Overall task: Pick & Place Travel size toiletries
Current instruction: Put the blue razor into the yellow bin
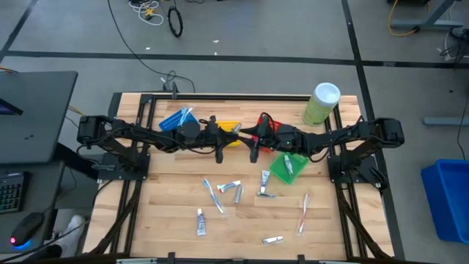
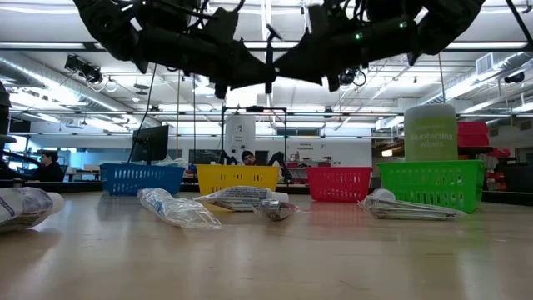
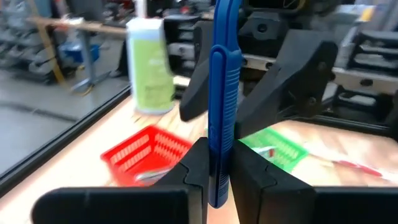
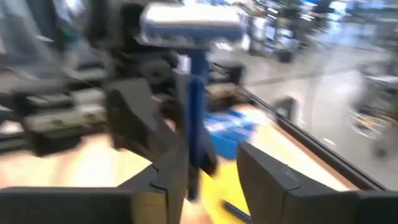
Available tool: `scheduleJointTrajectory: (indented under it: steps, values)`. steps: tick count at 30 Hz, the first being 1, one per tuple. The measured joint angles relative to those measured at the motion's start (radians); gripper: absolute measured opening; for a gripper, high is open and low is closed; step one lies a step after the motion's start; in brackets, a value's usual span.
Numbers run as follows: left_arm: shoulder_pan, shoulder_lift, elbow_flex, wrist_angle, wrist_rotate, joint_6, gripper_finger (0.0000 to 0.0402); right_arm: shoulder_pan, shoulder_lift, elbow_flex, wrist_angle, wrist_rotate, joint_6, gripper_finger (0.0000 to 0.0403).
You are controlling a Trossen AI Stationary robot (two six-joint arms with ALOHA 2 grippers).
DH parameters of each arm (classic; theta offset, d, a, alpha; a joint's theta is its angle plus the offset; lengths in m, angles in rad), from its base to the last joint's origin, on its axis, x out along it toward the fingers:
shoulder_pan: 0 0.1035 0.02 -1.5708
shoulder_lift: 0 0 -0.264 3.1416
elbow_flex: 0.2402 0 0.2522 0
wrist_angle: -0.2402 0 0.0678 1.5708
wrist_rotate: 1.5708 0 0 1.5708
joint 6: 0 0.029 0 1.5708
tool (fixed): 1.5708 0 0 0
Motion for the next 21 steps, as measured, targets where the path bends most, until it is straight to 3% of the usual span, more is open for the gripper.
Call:
scheduleJointTrajectory:
  steps: [4,10,17,21]
  values:
    - [0.014,0.000,0.000,-0.098,-0.062,-0.041,0.0056,-0.001,0.000,0.000,-0.103,0.075,0.020,0.0183]
    - [0.046,0.000,0.000,-0.345,-0.197,-0.037,0.0048,0.010,0.000,0.000,-0.277,0.056,0.091,0.0216]
    - [0.106,0.000,0.000,-0.516,-0.199,-0.046,0.0062,0.034,0.000,0.000,-0.388,0.056,0.140,0.0217]
    - [0.140,0.000,0.000,-0.559,-0.132,-0.036,0.0059,0.039,0.000,0.000,-0.390,0.056,0.140,0.0204]
